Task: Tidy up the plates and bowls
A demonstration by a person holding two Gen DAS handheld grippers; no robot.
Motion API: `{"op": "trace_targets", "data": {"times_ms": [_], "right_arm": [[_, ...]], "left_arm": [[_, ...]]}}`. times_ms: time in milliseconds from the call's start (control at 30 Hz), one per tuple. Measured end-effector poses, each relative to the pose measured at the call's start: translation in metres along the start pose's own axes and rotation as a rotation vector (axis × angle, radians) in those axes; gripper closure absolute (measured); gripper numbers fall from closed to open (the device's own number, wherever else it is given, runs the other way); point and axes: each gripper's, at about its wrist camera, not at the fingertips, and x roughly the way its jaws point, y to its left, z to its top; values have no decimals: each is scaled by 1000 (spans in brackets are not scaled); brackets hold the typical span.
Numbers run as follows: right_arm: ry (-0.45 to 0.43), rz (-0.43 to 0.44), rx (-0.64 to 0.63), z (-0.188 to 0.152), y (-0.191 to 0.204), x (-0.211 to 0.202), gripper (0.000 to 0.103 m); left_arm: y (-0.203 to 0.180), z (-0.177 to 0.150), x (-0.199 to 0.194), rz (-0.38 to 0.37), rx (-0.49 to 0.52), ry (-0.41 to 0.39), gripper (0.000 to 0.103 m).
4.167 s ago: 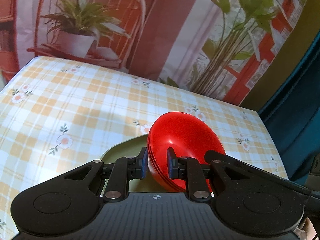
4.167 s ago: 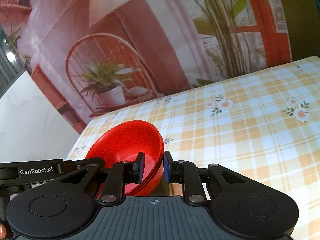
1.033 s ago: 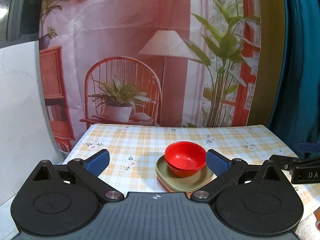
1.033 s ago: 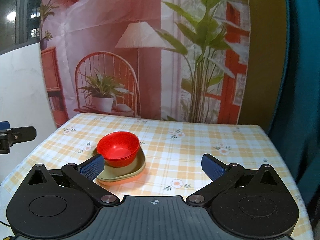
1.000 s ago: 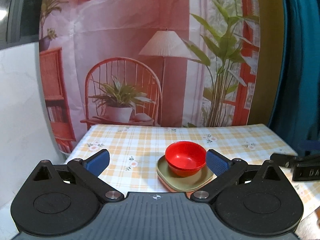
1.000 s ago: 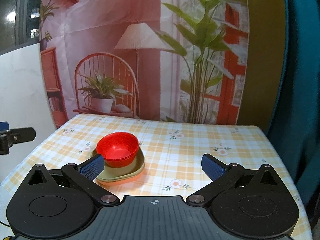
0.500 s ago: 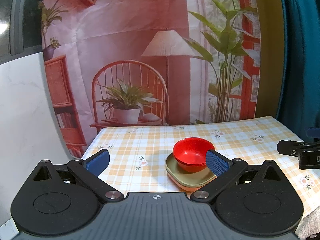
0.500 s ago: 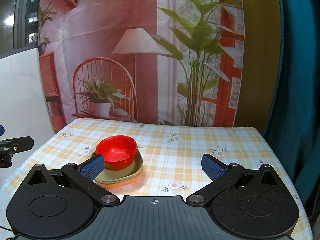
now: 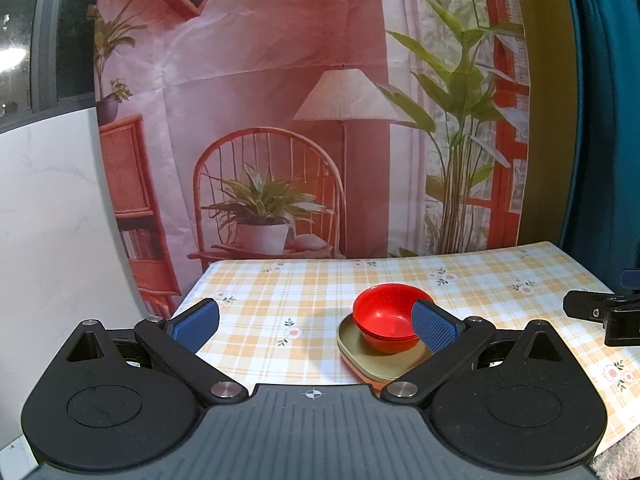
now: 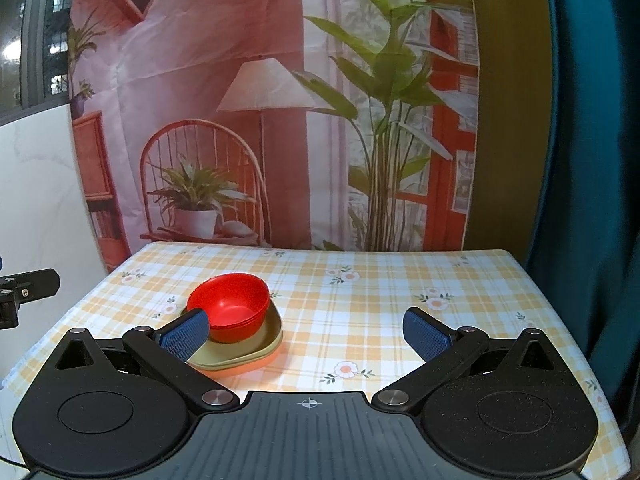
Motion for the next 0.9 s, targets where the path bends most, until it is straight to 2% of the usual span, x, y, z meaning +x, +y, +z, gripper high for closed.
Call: {"op": "trace_targets", "data": {"times_ms": [900], "right_arm": [[1, -2, 5, -2, 0, 0, 0]], "left_arm": [[3, 1, 1, -8, -10, 16, 0]]}}
